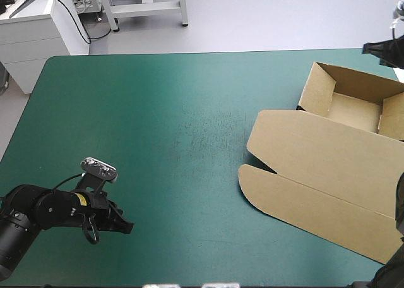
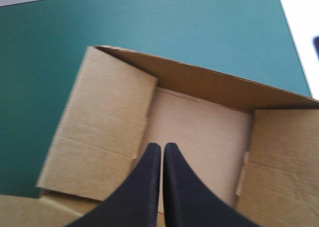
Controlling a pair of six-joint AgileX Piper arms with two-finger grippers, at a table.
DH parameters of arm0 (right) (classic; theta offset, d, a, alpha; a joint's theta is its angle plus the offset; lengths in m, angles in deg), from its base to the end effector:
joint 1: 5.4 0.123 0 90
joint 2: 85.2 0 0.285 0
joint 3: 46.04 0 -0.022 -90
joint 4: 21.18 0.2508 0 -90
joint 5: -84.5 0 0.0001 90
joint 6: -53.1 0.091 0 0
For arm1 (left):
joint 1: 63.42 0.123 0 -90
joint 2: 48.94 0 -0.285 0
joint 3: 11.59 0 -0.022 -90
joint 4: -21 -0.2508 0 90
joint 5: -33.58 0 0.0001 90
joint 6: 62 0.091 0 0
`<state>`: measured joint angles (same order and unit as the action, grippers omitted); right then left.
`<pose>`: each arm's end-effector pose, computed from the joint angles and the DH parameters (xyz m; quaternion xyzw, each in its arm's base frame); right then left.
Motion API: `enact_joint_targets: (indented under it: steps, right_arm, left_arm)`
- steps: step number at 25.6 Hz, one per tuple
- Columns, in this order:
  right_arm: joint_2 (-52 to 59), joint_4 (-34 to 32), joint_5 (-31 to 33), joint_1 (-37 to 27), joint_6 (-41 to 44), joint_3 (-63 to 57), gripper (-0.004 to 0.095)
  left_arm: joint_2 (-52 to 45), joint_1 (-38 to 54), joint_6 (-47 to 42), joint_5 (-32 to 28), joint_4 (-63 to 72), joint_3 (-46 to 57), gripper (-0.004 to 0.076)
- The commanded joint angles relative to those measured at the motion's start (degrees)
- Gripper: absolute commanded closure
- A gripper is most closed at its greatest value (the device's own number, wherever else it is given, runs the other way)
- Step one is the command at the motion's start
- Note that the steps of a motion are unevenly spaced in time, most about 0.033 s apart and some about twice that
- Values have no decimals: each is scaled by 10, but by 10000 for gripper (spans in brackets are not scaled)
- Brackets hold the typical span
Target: Fold the box
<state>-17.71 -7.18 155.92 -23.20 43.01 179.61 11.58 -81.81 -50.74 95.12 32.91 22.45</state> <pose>0.3783 -0.0995 0.4394 0.0575 0.9257 0.0330 0.3724 0.1356 -0.0625 0.2916 0.2205 0.9482 -0.1121 0.1994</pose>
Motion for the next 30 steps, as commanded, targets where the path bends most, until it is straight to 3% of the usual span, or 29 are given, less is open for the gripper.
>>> enact_joint_targets:
  steps: [1, 8, 12, 15, 22, 30]
  right_arm:
    - [60, 21, 2, 63, -9, 17, 921]
    - [128, 7, 2, 207, -10, -40, 921]
    - [191, 6, 2, 275, -16, -147, 921]
    - [250, 4, -31, 311, -19, -257, 921]
    - [427, 4, -145, 323, -19, -544, 921]
    - [678, 5, -153, 323, -25, -803, 921]
  left_arm:
    - [-6, 0, -3, -23, 17, -14, 713]
    - [-6, 0, -2, -27, 14, -14, 718]
    - [-12, 0, 10, -30, 11, -14, 732]
    - [-30, 0, 29, -30, 14, -14, 732]
    - [-94, 0, 41, -30, 16, -14, 732]
    - [-179, 0, 44, -41, 21, 73, 732]
